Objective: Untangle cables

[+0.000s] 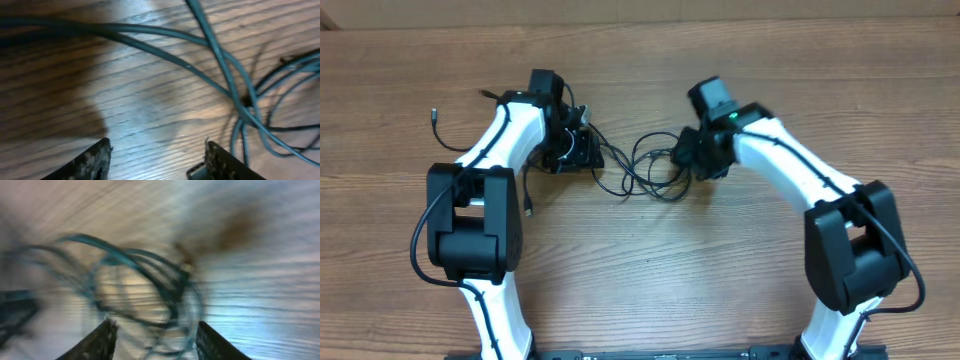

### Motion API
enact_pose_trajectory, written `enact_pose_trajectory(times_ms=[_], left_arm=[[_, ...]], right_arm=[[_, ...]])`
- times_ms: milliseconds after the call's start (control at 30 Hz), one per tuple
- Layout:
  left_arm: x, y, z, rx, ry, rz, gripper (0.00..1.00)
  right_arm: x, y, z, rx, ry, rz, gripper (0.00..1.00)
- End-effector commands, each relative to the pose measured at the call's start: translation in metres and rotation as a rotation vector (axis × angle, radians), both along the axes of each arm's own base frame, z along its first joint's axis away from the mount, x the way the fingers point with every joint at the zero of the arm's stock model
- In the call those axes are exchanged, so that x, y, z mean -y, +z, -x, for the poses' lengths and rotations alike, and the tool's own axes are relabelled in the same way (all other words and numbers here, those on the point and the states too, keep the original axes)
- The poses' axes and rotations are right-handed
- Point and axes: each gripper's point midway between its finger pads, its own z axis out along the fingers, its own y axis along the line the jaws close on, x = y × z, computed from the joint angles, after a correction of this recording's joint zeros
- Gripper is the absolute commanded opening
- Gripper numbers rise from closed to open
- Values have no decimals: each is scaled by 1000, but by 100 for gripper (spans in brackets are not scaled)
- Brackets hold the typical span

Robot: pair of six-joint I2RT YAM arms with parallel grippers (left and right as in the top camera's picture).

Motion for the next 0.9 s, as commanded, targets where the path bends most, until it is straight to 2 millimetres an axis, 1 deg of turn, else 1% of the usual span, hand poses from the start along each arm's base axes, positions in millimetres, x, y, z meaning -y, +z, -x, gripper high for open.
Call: enact_pose_trajectory(times_ms=[0,33,67,100,133,200,233,333,367,400,467,500,533,600,633,700,733,767,833,867], left_arm=[[-30,-3,-5,10,93,-182,77],[-40,-4,-5,9,120,-234,81],[-54,-5,-6,8,170,-303,100],[-57,-5,-6,6,186,-313,99],[-56,-4,-6,-1,204,-289,100],[-40,0,-8,-2,161,-178,100],[-27,5,-10,7,109,-95,100],[-2,21,-12,33,14,68,100],[9,30,-12,47,-35,144,100],[24,42,-10,74,-106,252,100],[44,63,-3,135,-236,412,100],[56,80,4,183,-320,524,98],[61,90,8,210,-358,578,97],[66,105,15,262,-428,653,94],[66,107,17,273,-445,660,93],[62,108,18,286,-456,653,72],[60,108,16,283,-443,653,68],[59,108,15,278,-429,653,69],[52,106,10,263,-381,637,76],[50,105,9,262,-376,631,77]], right_arm=[[-28,44,9,-10,107,-214,54],[-26,42,12,-25,104,-203,57],[-21,38,17,-49,96,-177,59],[-20,37,19,-57,93,-170,59],[-19,36,23,-74,92,-163,60],[-21,34,29,-93,99,-157,61],[-23,33,31,-98,100,-155,63],[-33,32,38,-105,123,-150,64],[-34,31,39,-113,108,-141,64],[-36,29,41,-127,73,-121,63],[-39,26,44,-131,48,-90,62],[-41,24,46,-127,33,-60,63],[-42,22,47,-121,21,-34,63],[-40,18,46,-100,-12,28,62],[-39,17,46,-91,-26,51,62],[-37,15,45,-68,-47,96,62],[-36,15,45,-68,-51,100,62],[-35,14,45,-70,-61,107,62],[-32,12,45,-71,-68,124,62],[-32,11,45,-75,-67,125,61]])
